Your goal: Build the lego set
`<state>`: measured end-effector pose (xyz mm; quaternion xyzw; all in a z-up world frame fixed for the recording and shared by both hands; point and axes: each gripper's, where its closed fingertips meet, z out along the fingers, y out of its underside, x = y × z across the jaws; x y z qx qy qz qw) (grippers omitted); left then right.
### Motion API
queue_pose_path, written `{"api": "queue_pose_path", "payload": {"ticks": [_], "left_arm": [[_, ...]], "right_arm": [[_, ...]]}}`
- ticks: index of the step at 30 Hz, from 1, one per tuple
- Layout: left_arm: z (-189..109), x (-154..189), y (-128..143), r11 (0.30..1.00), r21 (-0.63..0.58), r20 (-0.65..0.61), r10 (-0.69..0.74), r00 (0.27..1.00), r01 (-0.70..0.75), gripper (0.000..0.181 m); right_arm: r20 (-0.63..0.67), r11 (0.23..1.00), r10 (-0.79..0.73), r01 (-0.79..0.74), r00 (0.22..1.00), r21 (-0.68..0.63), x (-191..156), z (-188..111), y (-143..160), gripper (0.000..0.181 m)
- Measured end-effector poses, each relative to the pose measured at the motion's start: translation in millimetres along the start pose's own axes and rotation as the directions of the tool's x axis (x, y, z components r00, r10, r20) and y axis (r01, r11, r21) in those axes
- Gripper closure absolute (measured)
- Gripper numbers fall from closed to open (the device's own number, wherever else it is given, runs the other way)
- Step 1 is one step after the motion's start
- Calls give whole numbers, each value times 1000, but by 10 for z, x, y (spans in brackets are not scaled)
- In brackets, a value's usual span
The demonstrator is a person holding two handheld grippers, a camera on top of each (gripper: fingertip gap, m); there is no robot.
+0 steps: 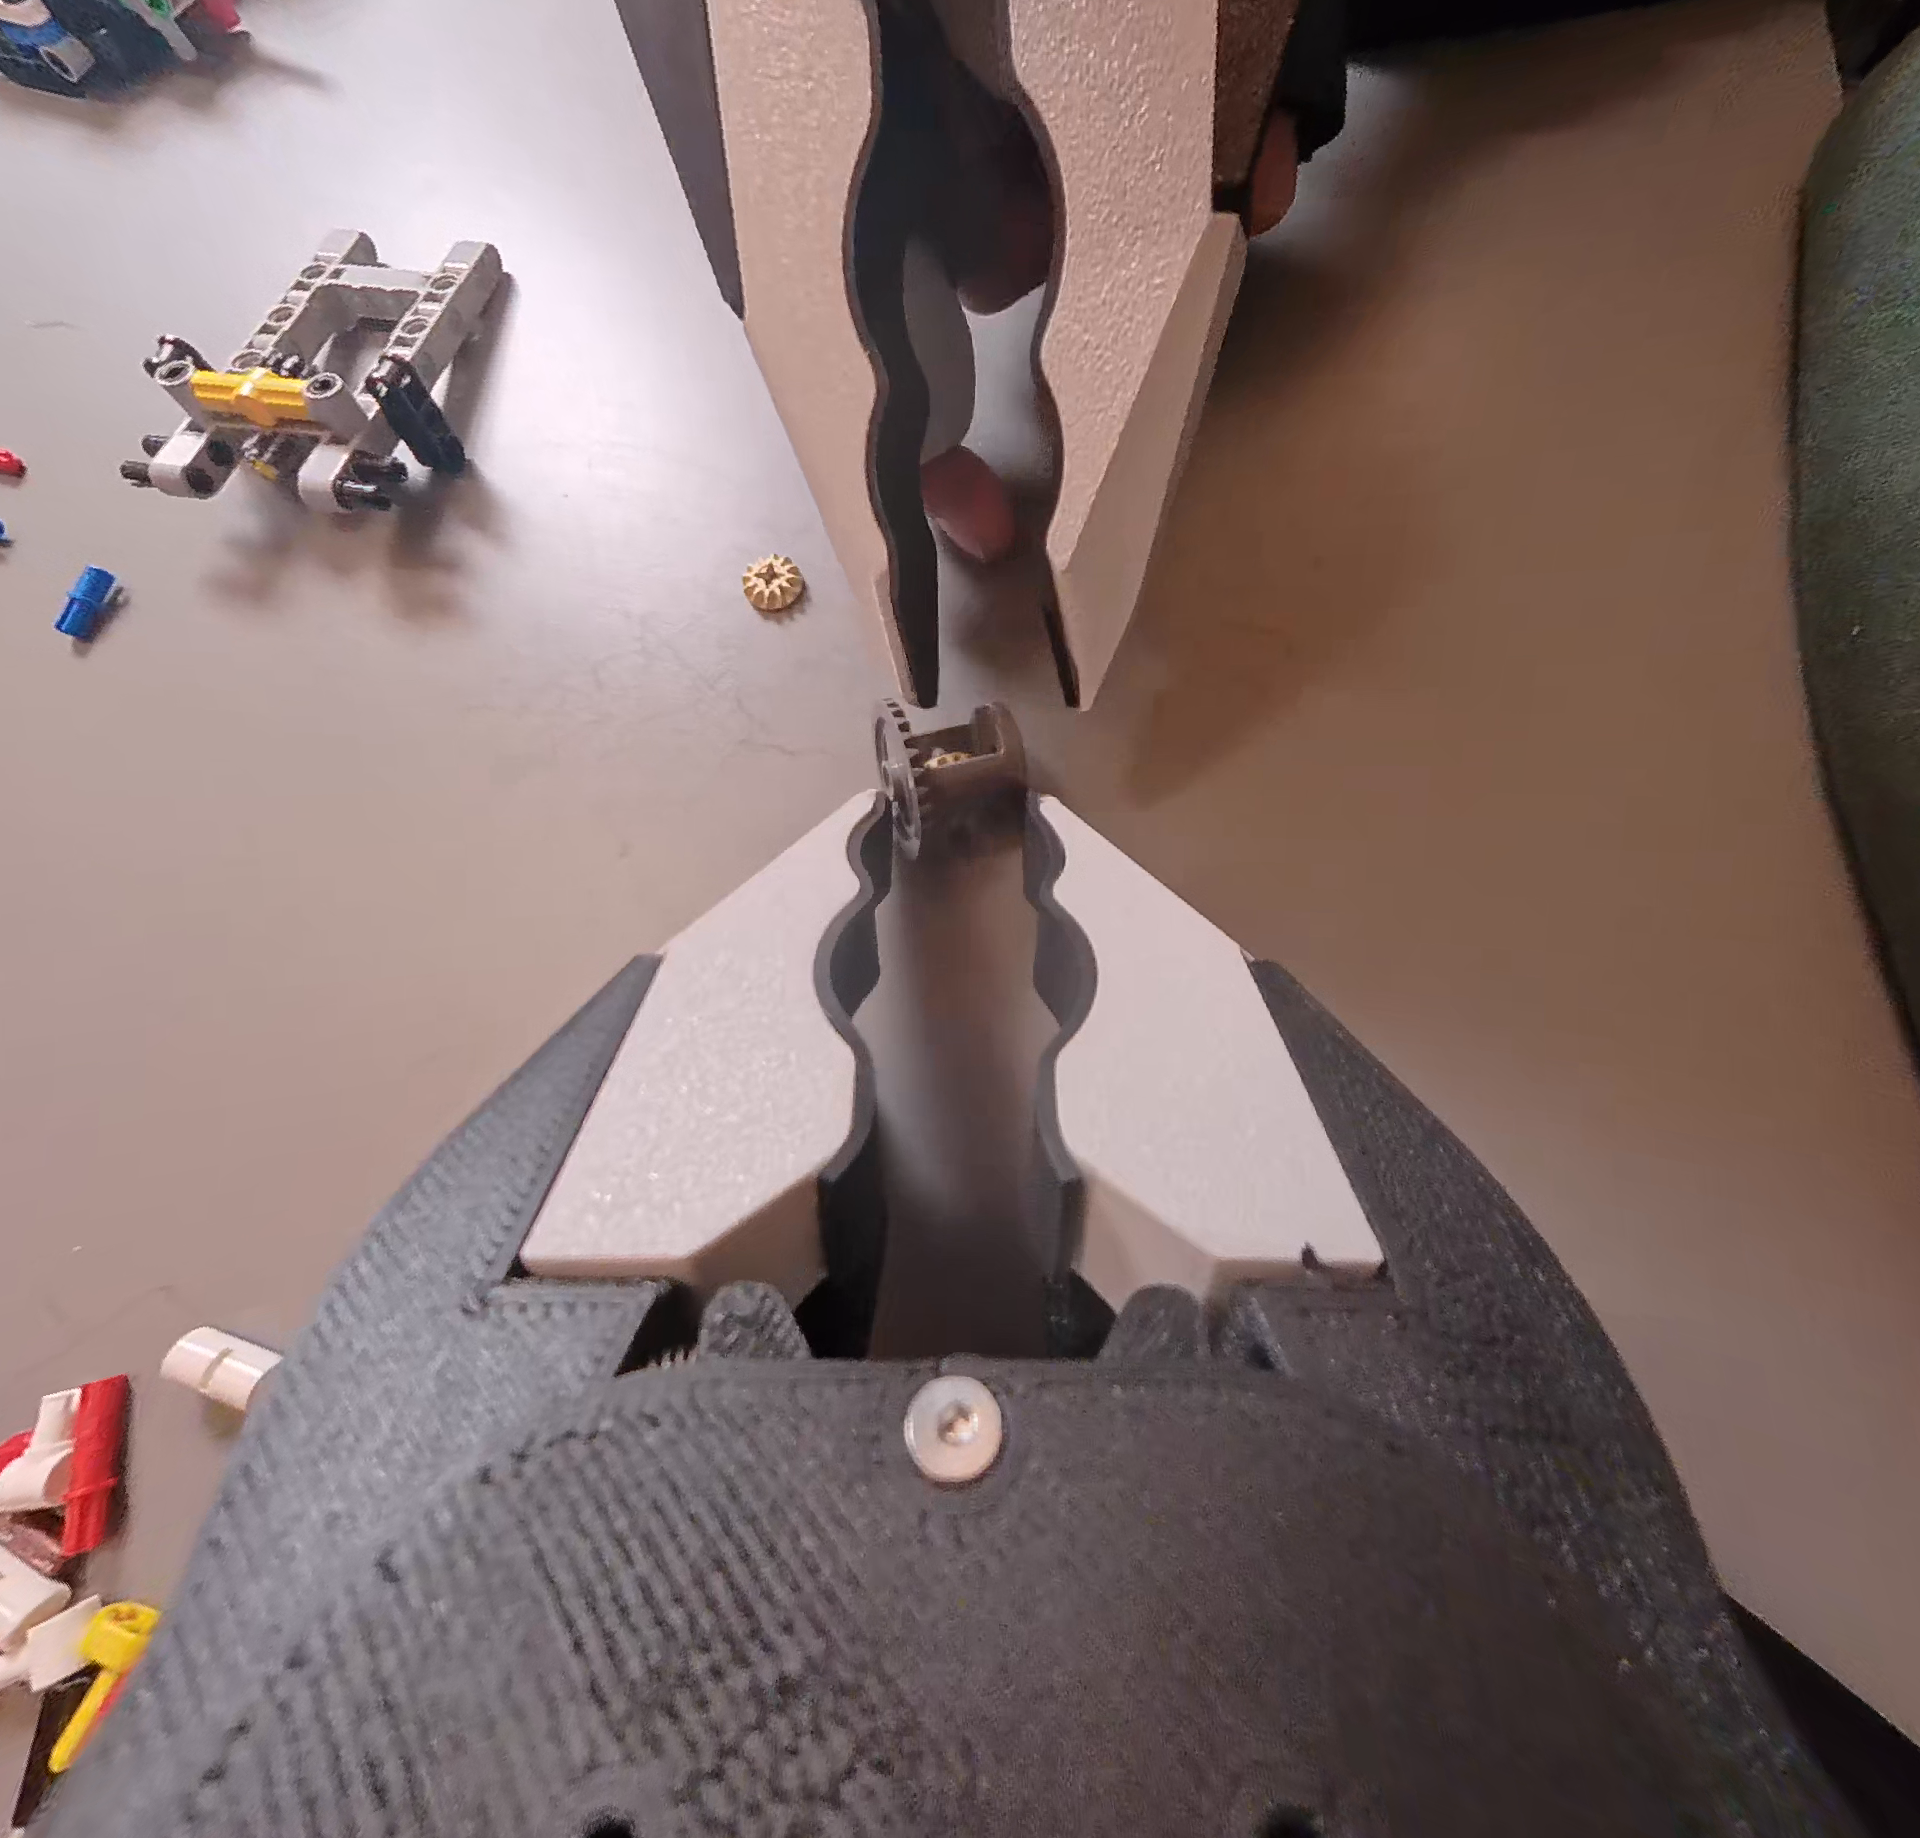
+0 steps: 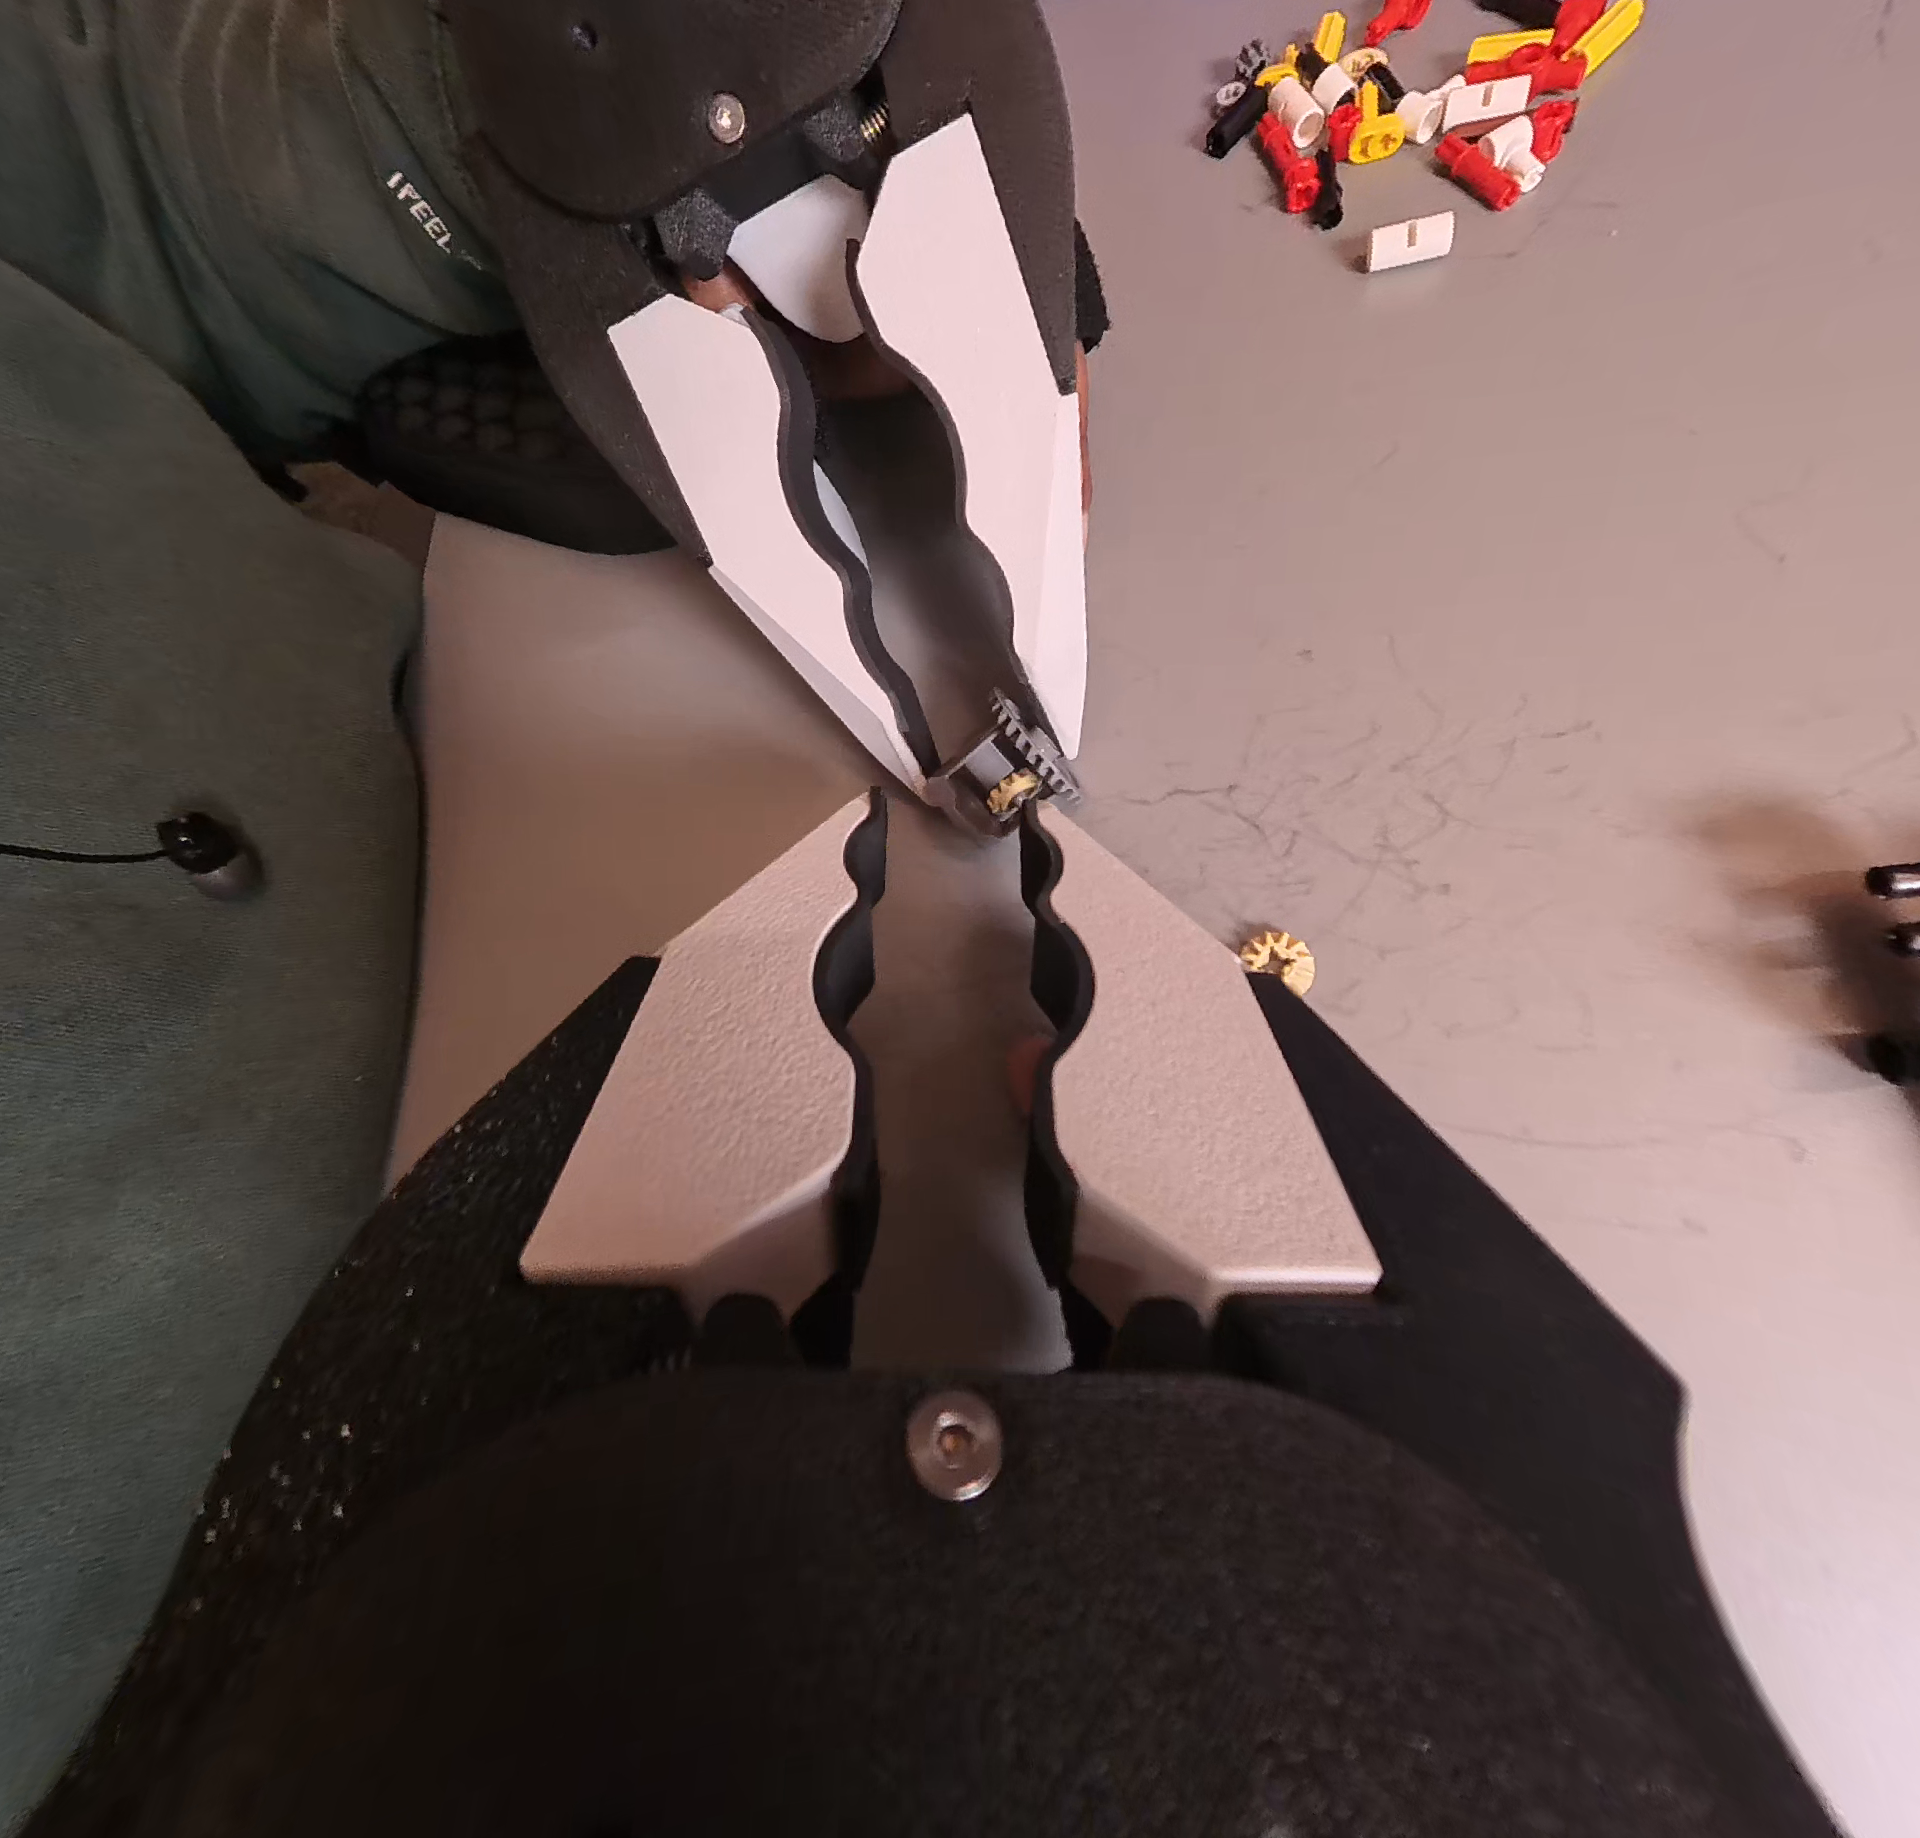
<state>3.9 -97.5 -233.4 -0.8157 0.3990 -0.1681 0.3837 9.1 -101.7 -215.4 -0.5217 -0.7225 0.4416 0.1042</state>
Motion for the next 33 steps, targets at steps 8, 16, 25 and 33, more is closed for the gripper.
{"api": "queue_pose_path", "payload": {"ticks": [8,16,25,33], "left_arm": [[-12,-8,9,1000,-13,2,-3,1000,4,158],[-15,-5,19,1000,-15,3,14,1000,-14,158],[-17,-6,23,1000,-20,13,24,1000,-24,158],[-14,-10,20,1000,-22,13,17,1000,-17,158]], "right_arm": [[-42,994,-110,109,993,-23,17,-10,23,156],[-177,946,-323,311,930,-89,104,4,23,157],[-139,988,-147,139,979,-67,95,-1,16,162],[-263,904,-427,396,865,-164,143,33,-24,137]]}}
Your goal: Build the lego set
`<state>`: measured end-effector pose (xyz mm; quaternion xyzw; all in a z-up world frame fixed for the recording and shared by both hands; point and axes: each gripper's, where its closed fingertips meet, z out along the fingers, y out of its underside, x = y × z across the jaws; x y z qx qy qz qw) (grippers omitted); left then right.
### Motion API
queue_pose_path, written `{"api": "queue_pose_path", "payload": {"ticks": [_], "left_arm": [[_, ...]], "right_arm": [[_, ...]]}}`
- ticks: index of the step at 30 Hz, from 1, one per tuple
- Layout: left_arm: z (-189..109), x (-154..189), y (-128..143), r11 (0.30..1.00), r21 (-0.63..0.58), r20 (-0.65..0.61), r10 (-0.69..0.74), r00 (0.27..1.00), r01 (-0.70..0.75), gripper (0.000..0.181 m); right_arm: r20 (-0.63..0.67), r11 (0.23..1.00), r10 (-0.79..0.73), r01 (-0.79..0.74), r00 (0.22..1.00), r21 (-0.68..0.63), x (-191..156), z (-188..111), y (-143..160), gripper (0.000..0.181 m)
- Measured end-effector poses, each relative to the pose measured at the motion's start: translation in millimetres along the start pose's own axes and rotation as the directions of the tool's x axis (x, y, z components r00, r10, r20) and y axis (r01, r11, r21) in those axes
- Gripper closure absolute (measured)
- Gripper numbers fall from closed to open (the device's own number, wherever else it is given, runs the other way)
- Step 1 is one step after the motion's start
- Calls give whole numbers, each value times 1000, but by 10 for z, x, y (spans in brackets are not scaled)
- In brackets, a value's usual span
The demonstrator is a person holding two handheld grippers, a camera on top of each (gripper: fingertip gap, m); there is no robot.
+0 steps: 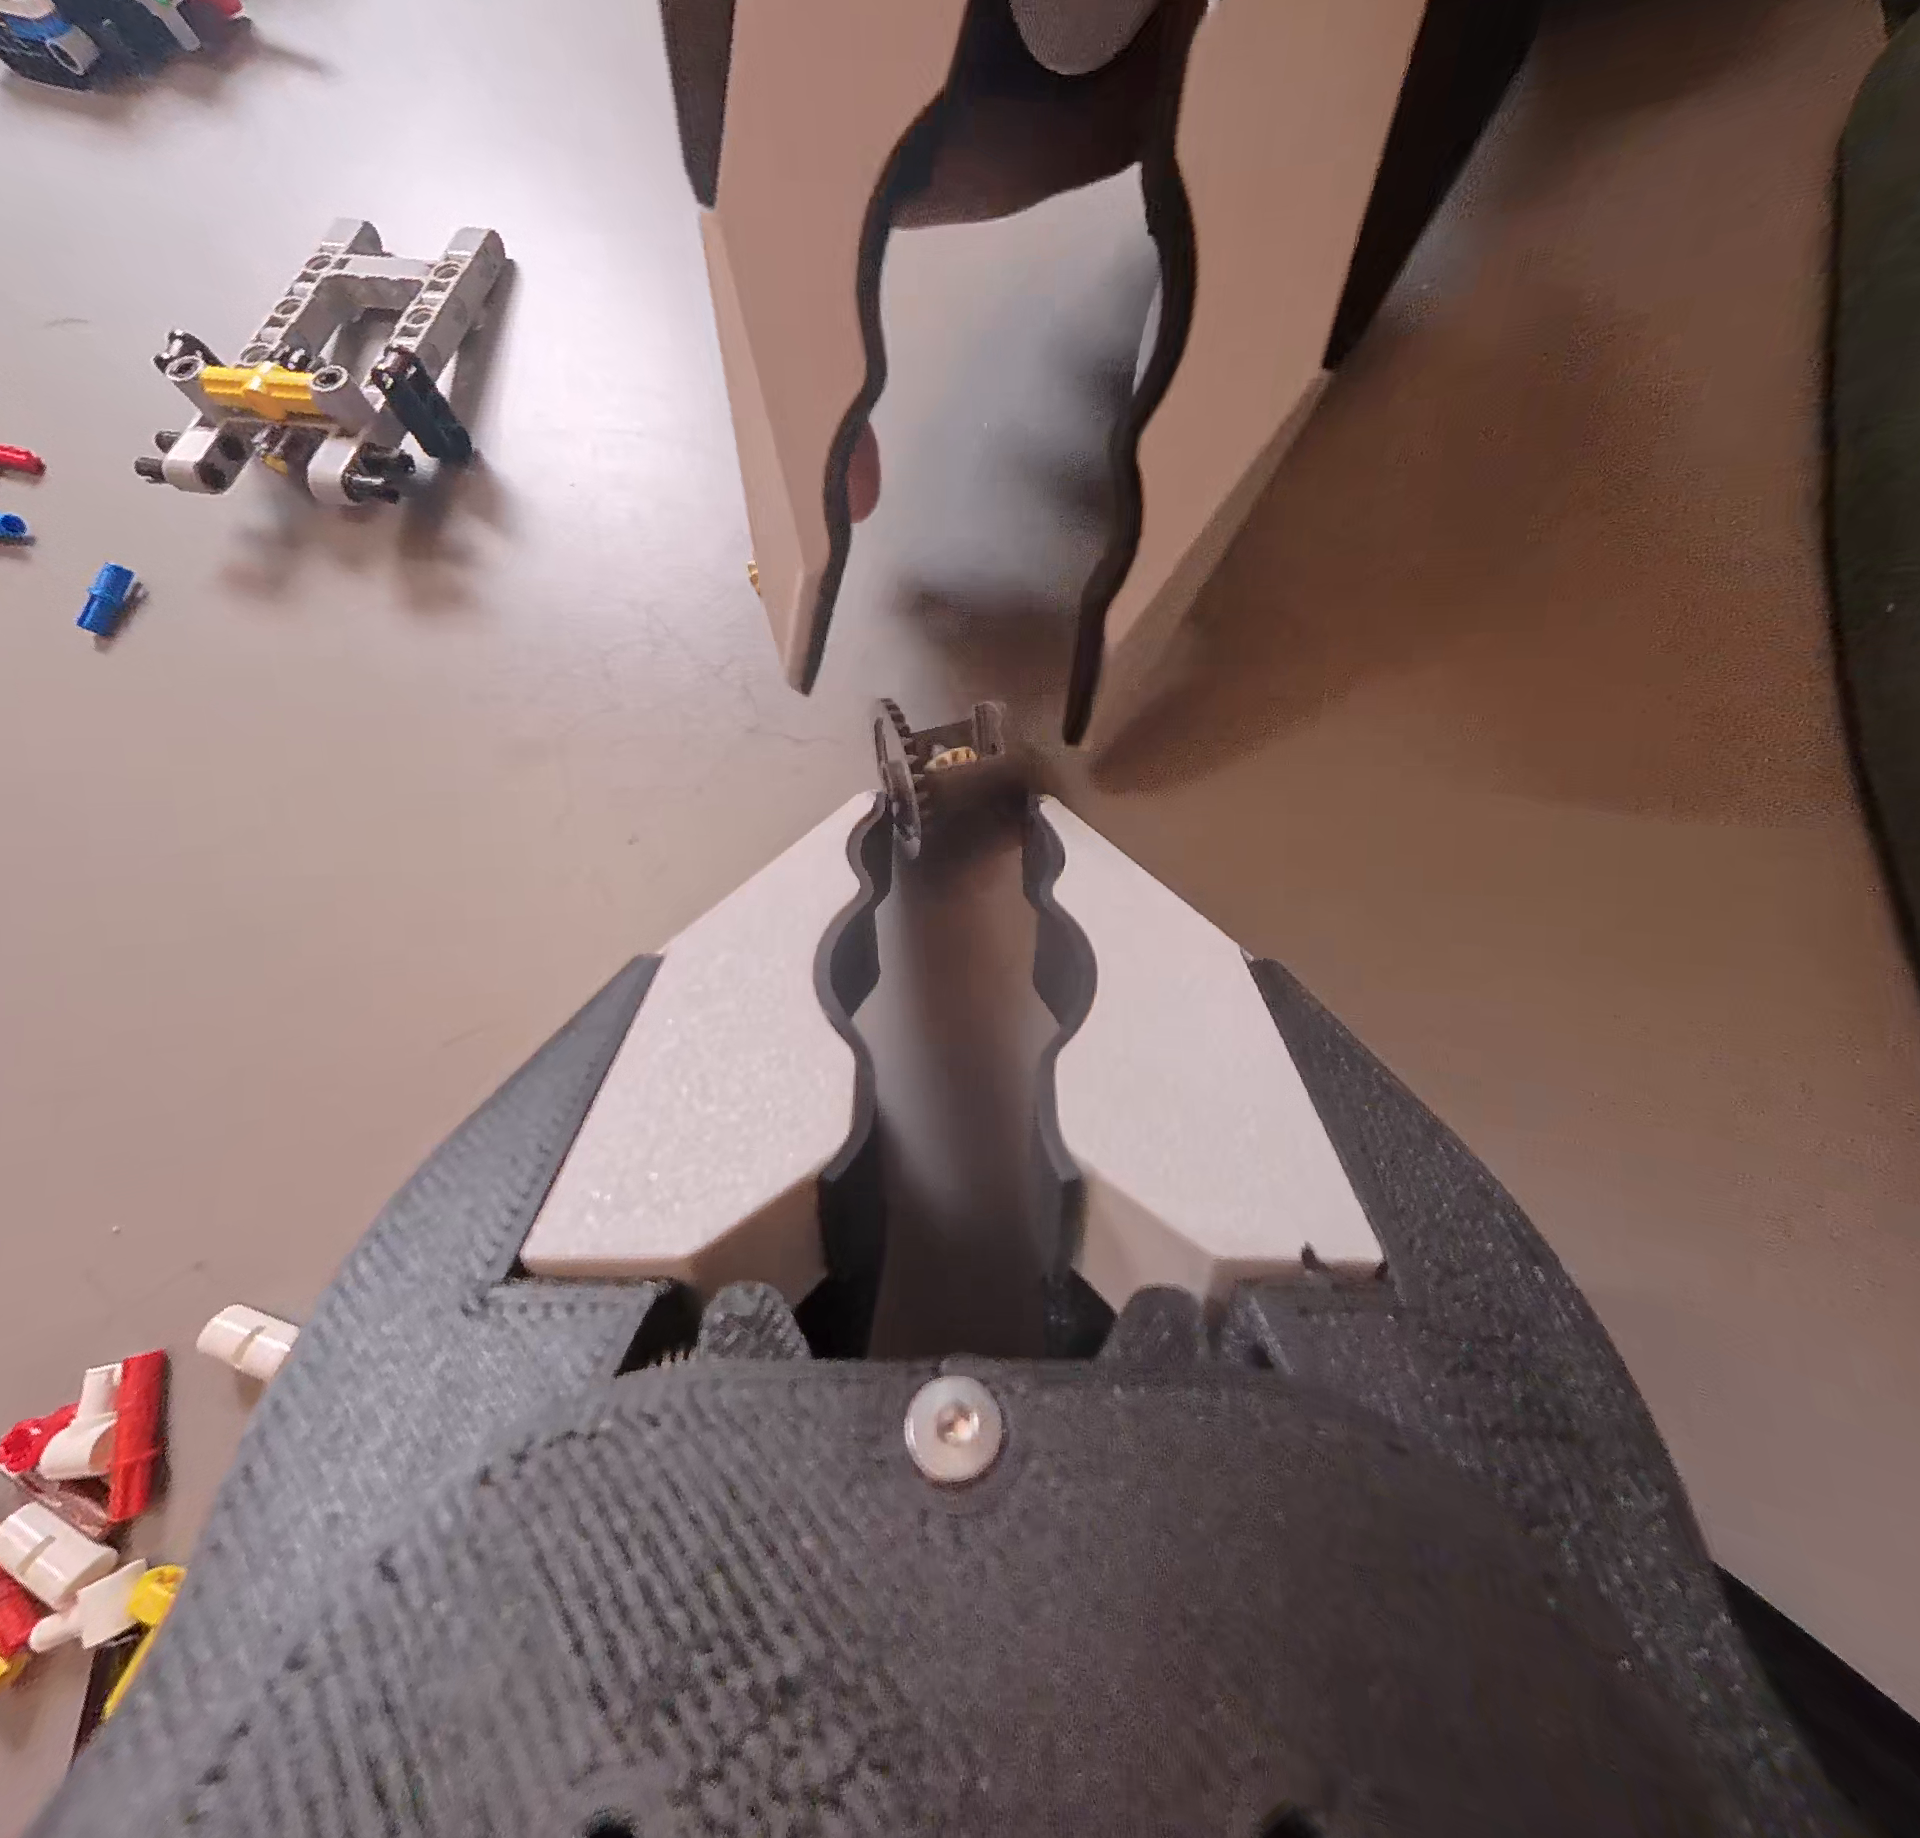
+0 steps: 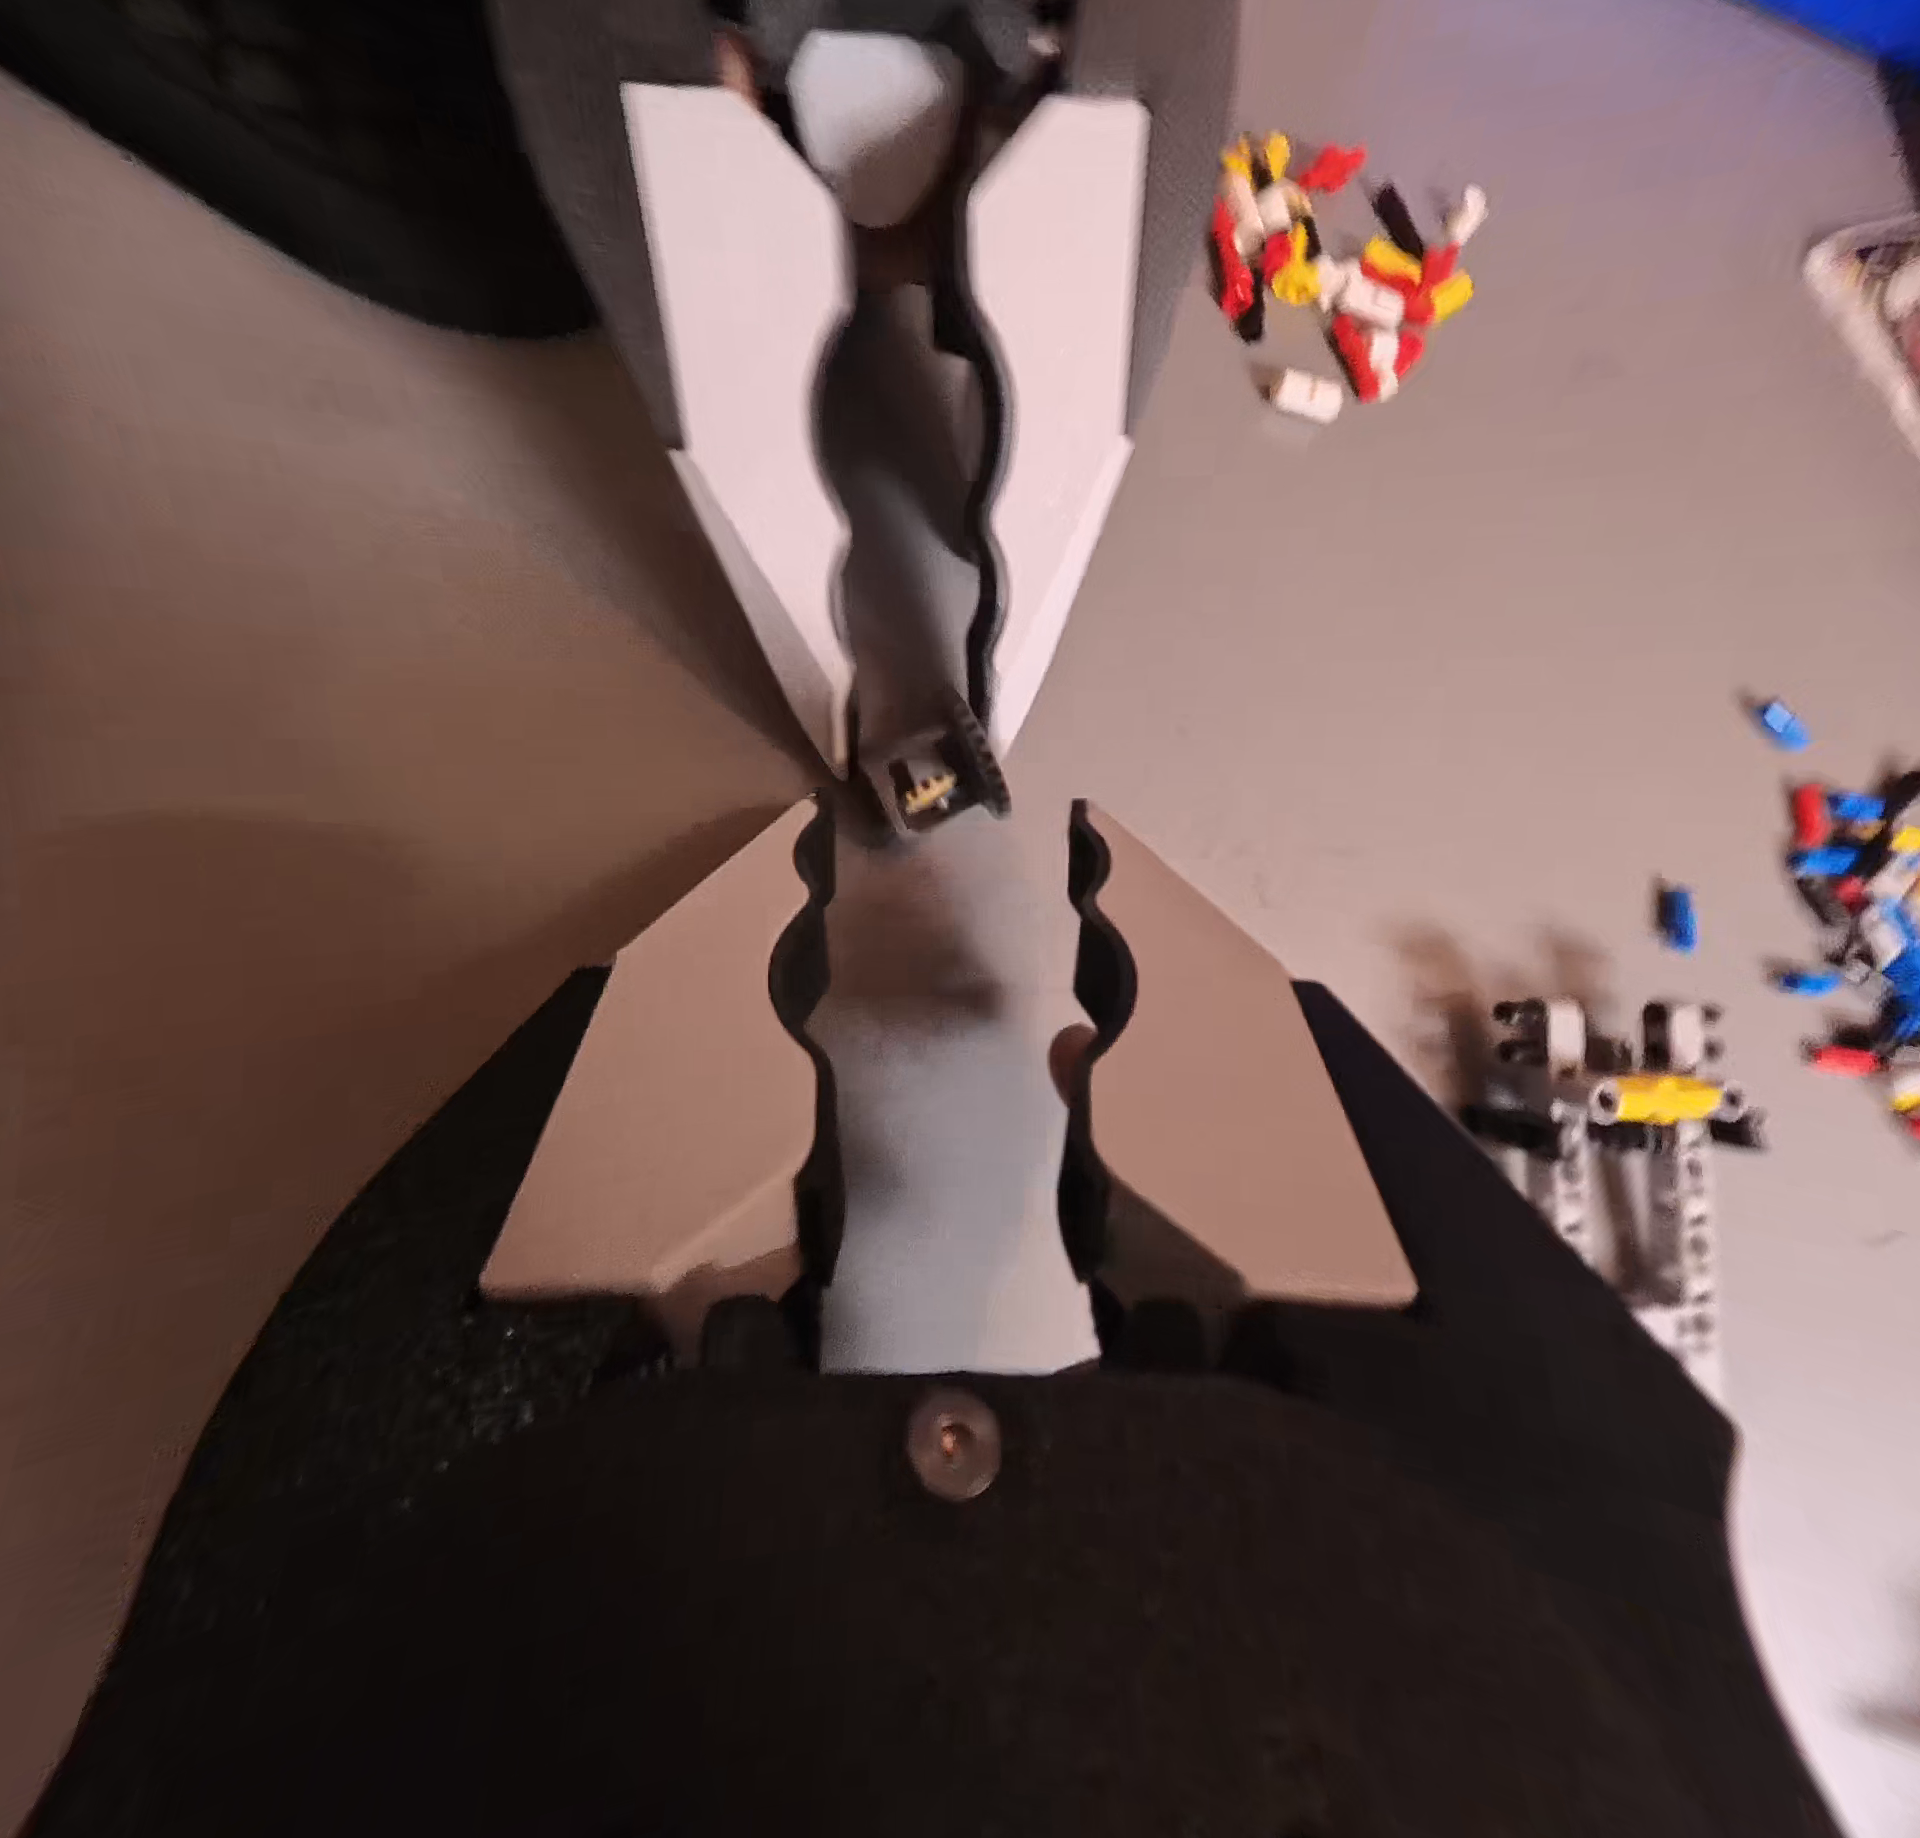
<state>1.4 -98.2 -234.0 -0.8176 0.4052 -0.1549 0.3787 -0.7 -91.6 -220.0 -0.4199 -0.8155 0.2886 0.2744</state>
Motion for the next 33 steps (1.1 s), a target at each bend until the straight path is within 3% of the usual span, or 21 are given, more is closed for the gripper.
{"api": "queue_pose_path", "payload": {"ticks": [4,8,15,33], "left_arm": [[8,5,-6,1000,-2,-2,3,1000,-3,158],[6,3,-4,1000,-6,2,2,1000,-2,158],[-14,19,12,999,5,-36,-34,999,34,156],[36,-133,-29,999,32,51,-7,999,5,162]], "right_arm": [[-14,990,-138,138,990,11,-28,46,-60,138],[23,987,-160,159,987,20,-31,75,-19,155],[73,991,-127,125,989,39,-47,64,0,155],[86,996,-86,83,993,45,-40,45,69,156]]}}
